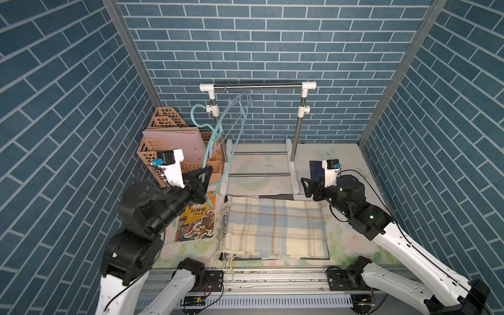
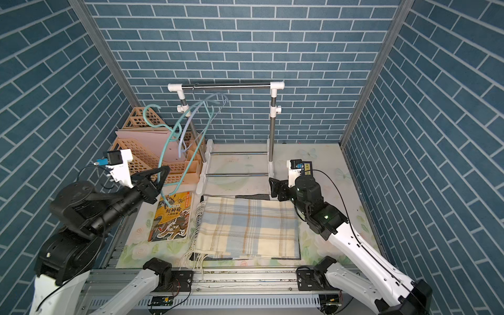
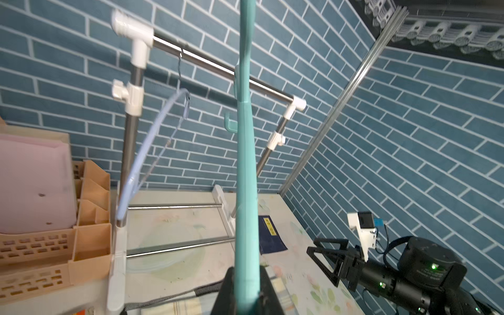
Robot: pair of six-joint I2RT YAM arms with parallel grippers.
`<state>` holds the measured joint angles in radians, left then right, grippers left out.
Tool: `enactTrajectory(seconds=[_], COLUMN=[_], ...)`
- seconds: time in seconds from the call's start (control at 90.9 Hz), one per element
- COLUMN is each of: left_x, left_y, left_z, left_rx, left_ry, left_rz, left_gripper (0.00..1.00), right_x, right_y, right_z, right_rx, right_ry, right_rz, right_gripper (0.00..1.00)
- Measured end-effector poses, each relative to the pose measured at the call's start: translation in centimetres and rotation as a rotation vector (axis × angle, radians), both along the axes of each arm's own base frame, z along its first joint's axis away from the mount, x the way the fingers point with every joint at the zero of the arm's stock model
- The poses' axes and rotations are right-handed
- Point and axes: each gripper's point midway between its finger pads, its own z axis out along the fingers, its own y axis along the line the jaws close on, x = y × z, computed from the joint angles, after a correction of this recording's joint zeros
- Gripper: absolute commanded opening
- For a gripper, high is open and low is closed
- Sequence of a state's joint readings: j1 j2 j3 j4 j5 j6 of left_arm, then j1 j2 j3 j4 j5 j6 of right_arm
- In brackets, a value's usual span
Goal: Hang the scarf on the hanger
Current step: Pick up the hanger from the clothesline.
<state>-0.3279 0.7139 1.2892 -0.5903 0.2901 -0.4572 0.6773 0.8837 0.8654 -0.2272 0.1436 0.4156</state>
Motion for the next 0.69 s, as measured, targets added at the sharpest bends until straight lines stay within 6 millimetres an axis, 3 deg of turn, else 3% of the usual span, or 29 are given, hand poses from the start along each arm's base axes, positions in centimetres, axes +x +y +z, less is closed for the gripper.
enactTrajectory(seconds=[0.176, 0.264, 0.484, 0.605, 0.693], left_x=[1.7, 2.0, 0.9, -0.8, -1.8], left_y=[-2.3, -3.8, -10.7, -15.3, -17.0], left_z=[-5.5, -7.8, -12.8, -18.0, -22.2], left_rx=[-0.032, -0.029, 0.04, 0.141, 0.214], left_ry=[0.101, 0.137, 0.159, 0.168, 0.177], left_rz=[-0.083, -0.122, -0.227, -0.237, -0.21], left_gripper=[0.0, 0.0, 0.0, 0.0, 0.0], right_x=[-1.2, -1.5, -2.2, -2.7, -3.0], right_y=[-1.6, -2.3, -3.4, -3.7, -3.9], right_z=[1.2, 0.9, -3.3, -5.4, -6.2], right_rx=[0.024, 0.023, 0.017, 0.056, 0.092], right_ry=[-0.024, -0.016, 0.075, 0.132, 0.159], right_rz=[-0.031, -0.054, -0.103, -0.129, -0.147], right_gripper=[0.88, 0.88, 0.87, 0.87, 0.87])
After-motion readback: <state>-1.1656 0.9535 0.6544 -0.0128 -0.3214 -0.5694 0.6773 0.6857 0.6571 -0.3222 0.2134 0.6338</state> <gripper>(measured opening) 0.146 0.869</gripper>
